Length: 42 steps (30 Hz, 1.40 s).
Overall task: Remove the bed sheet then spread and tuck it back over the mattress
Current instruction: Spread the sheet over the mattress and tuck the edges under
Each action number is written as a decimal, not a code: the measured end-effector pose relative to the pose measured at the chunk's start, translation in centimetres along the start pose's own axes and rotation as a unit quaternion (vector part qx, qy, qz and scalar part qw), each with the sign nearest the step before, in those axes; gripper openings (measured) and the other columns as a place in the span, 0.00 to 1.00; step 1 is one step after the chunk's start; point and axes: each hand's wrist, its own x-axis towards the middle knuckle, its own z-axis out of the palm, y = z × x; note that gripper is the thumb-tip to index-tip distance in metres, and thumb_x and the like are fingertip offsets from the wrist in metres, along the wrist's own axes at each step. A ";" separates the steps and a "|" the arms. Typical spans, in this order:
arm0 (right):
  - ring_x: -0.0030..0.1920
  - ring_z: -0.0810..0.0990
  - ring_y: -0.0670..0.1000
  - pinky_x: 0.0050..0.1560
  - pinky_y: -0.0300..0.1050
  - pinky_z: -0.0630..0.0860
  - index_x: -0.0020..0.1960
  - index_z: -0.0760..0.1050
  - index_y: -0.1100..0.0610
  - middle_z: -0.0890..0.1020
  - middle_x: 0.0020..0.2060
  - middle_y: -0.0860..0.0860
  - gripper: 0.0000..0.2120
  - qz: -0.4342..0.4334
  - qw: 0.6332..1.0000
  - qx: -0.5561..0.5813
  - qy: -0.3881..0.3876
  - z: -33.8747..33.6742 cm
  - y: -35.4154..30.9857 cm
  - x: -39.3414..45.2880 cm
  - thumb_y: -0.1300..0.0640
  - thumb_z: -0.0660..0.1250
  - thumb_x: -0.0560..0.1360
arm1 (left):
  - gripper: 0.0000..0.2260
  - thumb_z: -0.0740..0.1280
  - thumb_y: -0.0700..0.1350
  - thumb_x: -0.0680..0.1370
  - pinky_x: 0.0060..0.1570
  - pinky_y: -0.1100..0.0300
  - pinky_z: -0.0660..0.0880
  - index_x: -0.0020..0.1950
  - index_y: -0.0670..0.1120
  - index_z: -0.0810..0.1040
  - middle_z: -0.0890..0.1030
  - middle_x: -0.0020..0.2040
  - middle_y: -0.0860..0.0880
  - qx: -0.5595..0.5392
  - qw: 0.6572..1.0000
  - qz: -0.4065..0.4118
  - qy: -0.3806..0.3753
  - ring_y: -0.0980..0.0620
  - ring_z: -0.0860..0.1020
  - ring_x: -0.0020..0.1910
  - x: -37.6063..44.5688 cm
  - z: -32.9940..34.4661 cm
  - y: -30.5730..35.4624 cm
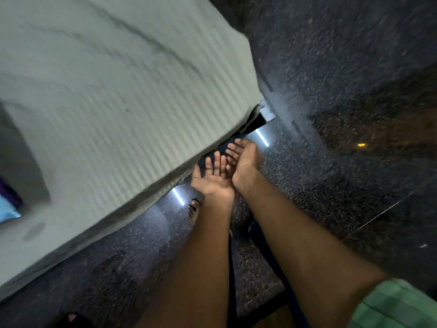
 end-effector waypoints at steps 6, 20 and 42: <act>0.21 0.71 0.48 0.22 0.36 0.67 0.33 0.75 0.56 0.76 0.27 0.53 0.10 -0.093 0.995 0.023 -0.006 1.8 -6.6 -1.7 0.60 0.66 0.74 | 0.15 0.58 0.49 0.83 0.43 0.55 0.80 0.41 0.42 0.73 0.85 0.37 0.39 0.096 0.992 0.055 -0.067 0.46 0.85 0.34 -4.4 7.3 -2.5; 0.49 0.79 0.51 0.52 0.45 0.75 0.55 0.82 0.58 0.82 0.47 0.53 0.12 -0.129 0.917 -0.242 -0.291 9.7 -21.9 1.5 0.51 0.67 0.78 | 0.12 0.64 0.44 0.83 0.50 0.57 0.78 0.61 0.43 0.83 0.86 0.56 0.47 0.210 0.912 0.349 -0.043 0.50 0.85 0.54 -1.6 26.6 -1.1; 0.47 0.85 0.52 0.53 0.57 0.83 0.44 0.84 0.49 0.86 0.43 0.46 0.07 -0.273 0.764 -0.515 -0.277 42.1 -33.5 6.1 0.52 0.67 0.72 | 0.07 0.70 0.41 0.79 0.54 0.55 0.82 0.55 0.48 0.84 0.87 0.50 0.51 0.235 0.877 0.411 0.084 0.52 0.85 0.47 7.1 48.5 15.6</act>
